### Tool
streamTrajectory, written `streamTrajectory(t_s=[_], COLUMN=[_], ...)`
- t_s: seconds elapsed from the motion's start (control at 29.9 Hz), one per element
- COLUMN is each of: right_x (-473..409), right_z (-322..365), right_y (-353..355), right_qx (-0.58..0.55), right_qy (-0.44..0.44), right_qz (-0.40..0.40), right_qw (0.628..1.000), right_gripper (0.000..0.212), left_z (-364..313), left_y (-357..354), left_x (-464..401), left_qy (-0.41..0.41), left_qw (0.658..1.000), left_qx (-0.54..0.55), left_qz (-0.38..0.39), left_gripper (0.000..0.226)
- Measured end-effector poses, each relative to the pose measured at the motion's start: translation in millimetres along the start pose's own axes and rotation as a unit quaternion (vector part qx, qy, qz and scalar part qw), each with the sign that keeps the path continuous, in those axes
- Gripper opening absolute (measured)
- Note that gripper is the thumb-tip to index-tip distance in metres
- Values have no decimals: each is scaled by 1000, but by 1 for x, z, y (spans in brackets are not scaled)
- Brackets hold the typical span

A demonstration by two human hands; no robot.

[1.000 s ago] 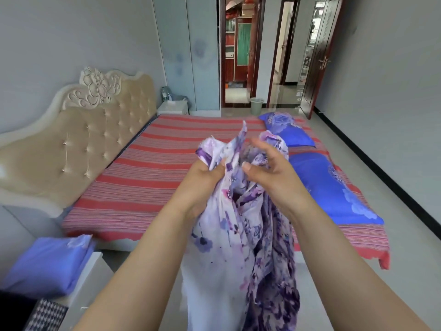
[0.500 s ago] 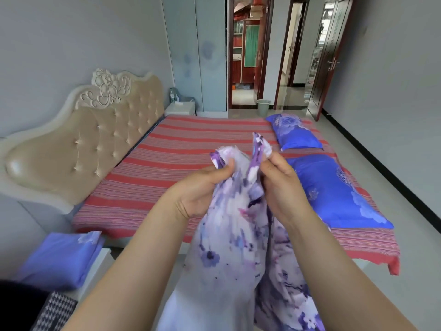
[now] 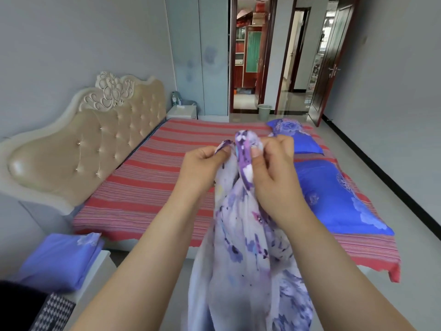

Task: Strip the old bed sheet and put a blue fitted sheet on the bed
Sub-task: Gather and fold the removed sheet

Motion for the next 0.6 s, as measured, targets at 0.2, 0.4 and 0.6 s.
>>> streamTrajectory(t_s=[0.2, 0.4, 0.6], right_x=[3, 3, 4], right_z=[-8, -13, -20], right_y=[-11, -4, 3], right_qx=[51, 106, 103], right_qy=[-43, -48, -79], right_qz=[12, -1, -34], right_qw=[998, 993, 991], right_gripper=[22, 21, 22], left_z=[8, 12, 11], left_y=[-17, -19, -34], left_x=[17, 16, 22], left_qy=[41, 53, 26], left_qw=[995, 987, 990], left_qx=[85, 148, 140], left_qz=[17, -21, -7], left_gripper=[18, 33, 46])
Point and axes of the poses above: each hand's wrist, its own x-axis away from the middle knuckle, its own y-axis out of the back of the hand, z = x × y, the point moved 7 cm from there along -x, towards the middle knuckle, and after that the axes turned 2 degrees about z, right-handed, at the moved point
